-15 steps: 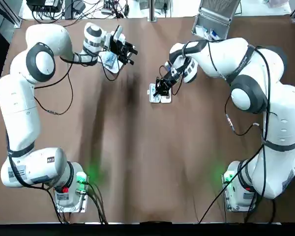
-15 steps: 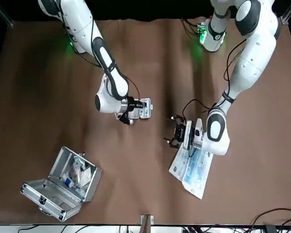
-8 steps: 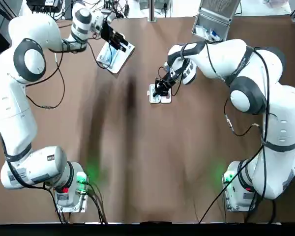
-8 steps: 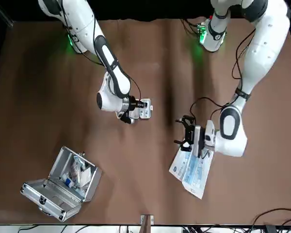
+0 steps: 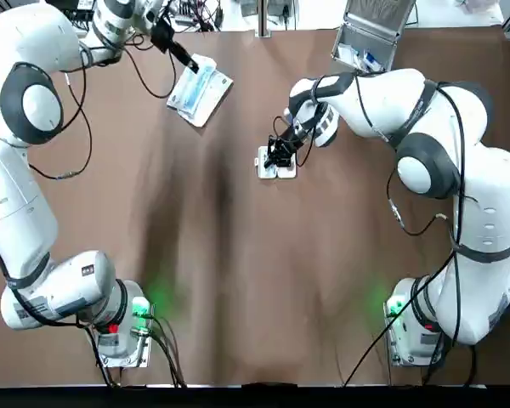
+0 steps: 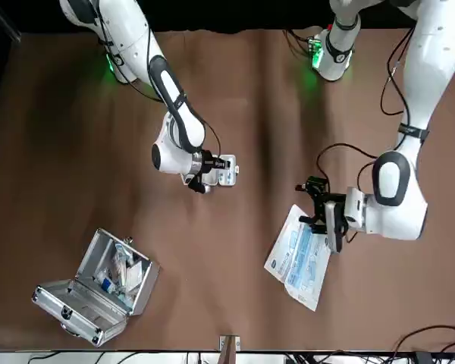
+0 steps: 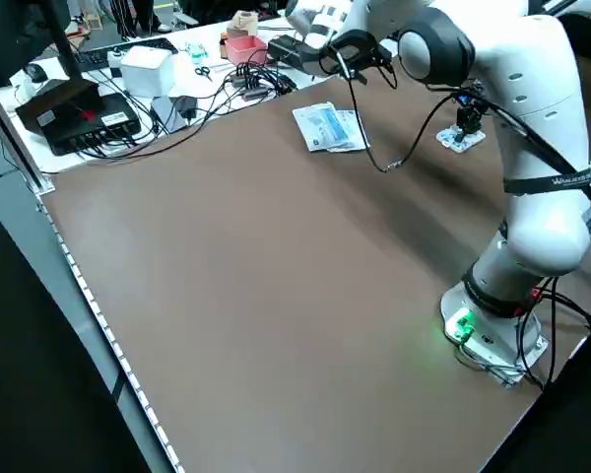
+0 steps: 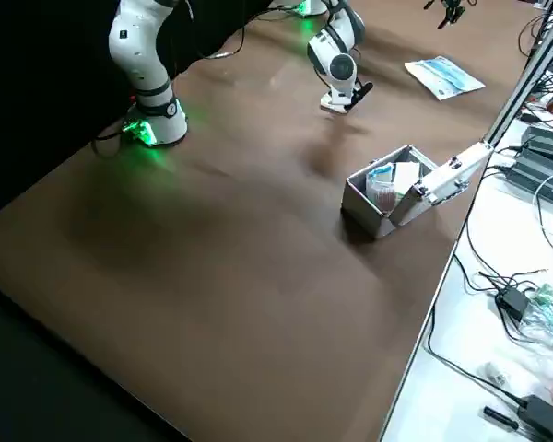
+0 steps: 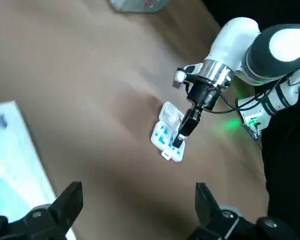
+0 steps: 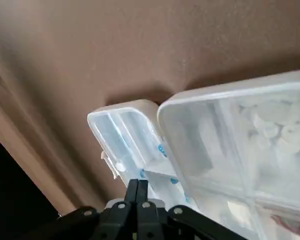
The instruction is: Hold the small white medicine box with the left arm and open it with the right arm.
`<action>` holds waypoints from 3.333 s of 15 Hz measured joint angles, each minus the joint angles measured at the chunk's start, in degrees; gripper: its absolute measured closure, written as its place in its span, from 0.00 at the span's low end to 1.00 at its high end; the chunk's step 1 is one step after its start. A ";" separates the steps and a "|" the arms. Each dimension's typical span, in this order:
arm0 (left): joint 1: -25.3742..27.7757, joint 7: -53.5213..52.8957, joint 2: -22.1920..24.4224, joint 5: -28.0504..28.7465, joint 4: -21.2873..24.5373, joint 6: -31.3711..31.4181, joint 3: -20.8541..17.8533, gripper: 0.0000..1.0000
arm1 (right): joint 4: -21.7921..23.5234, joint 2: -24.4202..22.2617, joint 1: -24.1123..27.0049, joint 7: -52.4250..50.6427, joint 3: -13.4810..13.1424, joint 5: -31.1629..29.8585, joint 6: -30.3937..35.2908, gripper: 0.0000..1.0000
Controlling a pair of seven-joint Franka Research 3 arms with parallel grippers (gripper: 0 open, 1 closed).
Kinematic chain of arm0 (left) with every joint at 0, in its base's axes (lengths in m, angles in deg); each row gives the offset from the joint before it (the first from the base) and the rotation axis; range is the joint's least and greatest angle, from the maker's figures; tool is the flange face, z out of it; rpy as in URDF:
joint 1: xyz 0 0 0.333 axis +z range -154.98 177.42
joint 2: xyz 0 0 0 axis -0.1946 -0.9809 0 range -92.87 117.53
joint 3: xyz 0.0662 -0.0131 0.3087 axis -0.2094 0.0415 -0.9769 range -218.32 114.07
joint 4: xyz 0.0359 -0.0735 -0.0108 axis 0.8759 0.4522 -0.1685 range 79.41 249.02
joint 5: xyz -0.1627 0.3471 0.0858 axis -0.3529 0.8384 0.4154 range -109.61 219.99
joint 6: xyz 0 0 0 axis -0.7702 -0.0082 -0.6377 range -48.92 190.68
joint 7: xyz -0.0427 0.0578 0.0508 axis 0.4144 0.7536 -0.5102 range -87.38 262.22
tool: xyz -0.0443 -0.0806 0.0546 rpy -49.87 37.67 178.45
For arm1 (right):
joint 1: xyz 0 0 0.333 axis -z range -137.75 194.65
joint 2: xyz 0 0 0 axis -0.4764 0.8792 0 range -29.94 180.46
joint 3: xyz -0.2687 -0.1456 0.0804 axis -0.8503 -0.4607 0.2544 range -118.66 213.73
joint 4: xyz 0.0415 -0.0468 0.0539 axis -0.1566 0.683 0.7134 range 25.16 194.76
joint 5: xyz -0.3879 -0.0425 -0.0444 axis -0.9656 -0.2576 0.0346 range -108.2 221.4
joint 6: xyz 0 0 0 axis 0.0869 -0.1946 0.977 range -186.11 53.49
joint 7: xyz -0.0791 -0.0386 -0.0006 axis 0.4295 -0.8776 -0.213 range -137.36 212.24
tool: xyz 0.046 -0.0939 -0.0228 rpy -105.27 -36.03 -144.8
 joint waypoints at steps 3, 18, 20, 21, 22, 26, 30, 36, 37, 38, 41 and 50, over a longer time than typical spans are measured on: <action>0.06 7.89 3.22 1.52 0.05 -2.79 -3.15 0.00 | -0.13 0.00 0.00 0.00 -0.19 0.00 -0.02 0.99; 1.05 64.18 11.31 25.47 0.32 -9.54 -5.49 0.00 | -5.31 -6.16 5.87 8.88 -5.14 -23.52 12.95 0.99; 0.79 70.42 12.34 32.42 0.35 -11.34 -5.46 0.00 | -10.18 -8.34 6.78 10.62 -10.80 -33.42 24.24 0.97; 0.55 72.75 12.61 34.75 0.35 -11.91 -5.42 0.00 | -12.35 -8.73 6.98 11.02 -12.61 -35.89 28.16 0.97; 0.26 74.76 12.94 36.70 0.35 -12.58 -5.36 0.00 | -14.57 -9.00 7.06 11.17 -14.51 -37.88 31.66 0.97; -0.33 76.83 15.93 39.33 -0.40 -16.16 -5.22 0.00 | -22.86 -9.21 7.25 11.17 -20.87 -46.47 41.63 0.95; -0.38 76.26 18.75 43.04 -5.63 -23.31 -4.55 0.00 | -29.03 -9.23 7.24 8.59 -24.13 -56.82 48.07 0.75; -0.15 69.70 21.08 44.09 -8.21 -25.85 -3.04 0.00 | -32.10 -10.61 7.16 1.18 -27.25 -59.09 51.57 0.33; 0.03 67.54 21.18 44.09 -8.21 -25.88 -3.22 0.00 | -32.35 -11.54 7.18 1.01 -27.87 -59.23 51.65 0.24; 0.24 66.23 21.17 44.09 -8.21 -25.89 -3.39 0.00 | -32.45 -12.72 7.24 0.92 -28.39 -59.31 51.89 0.15; 0.66 65.52 21.14 44.10 -8.21 -25.89 -3.58 0.00 | -32.48 -16.11 7.41 0.88 -29.01 -59.47 52.52 0.01; 2.50 69.45 21.14 44.09 -8.25 -25.88 -3.71 0.00 | -33.79 -19.70 24.96 3.01 -11.24 -69.96 55.29 0.01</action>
